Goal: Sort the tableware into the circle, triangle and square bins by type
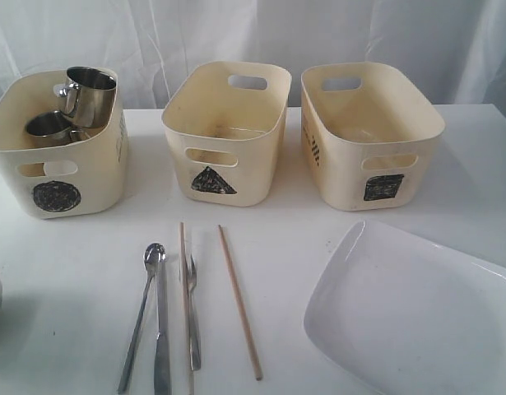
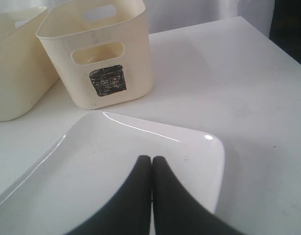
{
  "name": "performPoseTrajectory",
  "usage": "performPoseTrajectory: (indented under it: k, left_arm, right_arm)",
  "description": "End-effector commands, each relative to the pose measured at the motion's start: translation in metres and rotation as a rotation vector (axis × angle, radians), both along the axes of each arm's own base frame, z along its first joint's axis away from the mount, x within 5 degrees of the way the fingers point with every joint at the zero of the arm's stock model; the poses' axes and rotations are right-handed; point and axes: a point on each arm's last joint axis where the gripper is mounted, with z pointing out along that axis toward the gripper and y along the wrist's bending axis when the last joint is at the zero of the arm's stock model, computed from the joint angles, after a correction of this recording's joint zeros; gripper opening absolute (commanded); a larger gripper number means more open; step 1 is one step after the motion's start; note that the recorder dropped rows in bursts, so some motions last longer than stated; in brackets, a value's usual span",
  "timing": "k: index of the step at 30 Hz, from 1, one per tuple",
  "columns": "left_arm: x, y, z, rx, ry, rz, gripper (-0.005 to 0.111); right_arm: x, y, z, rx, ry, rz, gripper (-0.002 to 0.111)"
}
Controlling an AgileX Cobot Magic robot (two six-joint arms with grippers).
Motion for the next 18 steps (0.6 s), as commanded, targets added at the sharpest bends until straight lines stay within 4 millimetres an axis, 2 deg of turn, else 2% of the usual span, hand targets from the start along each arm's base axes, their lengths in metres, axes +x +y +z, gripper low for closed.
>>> performPoseTrajectory:
  k: [1,8,11,15,18]
  left_arm:
    - [-0.002,-0.001,0.001,-0.025,0.001,0.036,0.056]
    - [-0.002,-0.002,-0.003,-0.027,-0.026,0.021,0.056]
    - [-0.001,-0.005,-0.015,-0.057,-0.073,0.008,0.056]
    - [-0.002,-0.007,-0.031,-0.103,-0.024,0.041,0.055]
    - [-0.003,-0.007,-0.035,-0.105,0.006,0.046,0.049]
  right_arm:
    - [0.0,0.0,0.003,-0.001,-0.023,0.004,0.0]
    - [0.0,0.0,0.003,-0.001,-0.023,0.004,0.0]
    - [0.0,0.0,0.003,-0.001,-0.023,0.004,0.0]
    - [0.0,0.0,0.003,-0.001,-0.023,0.004,0.0]
    - [0.0,0.0,0.003,-0.001,-0.023,0.004,0.0]
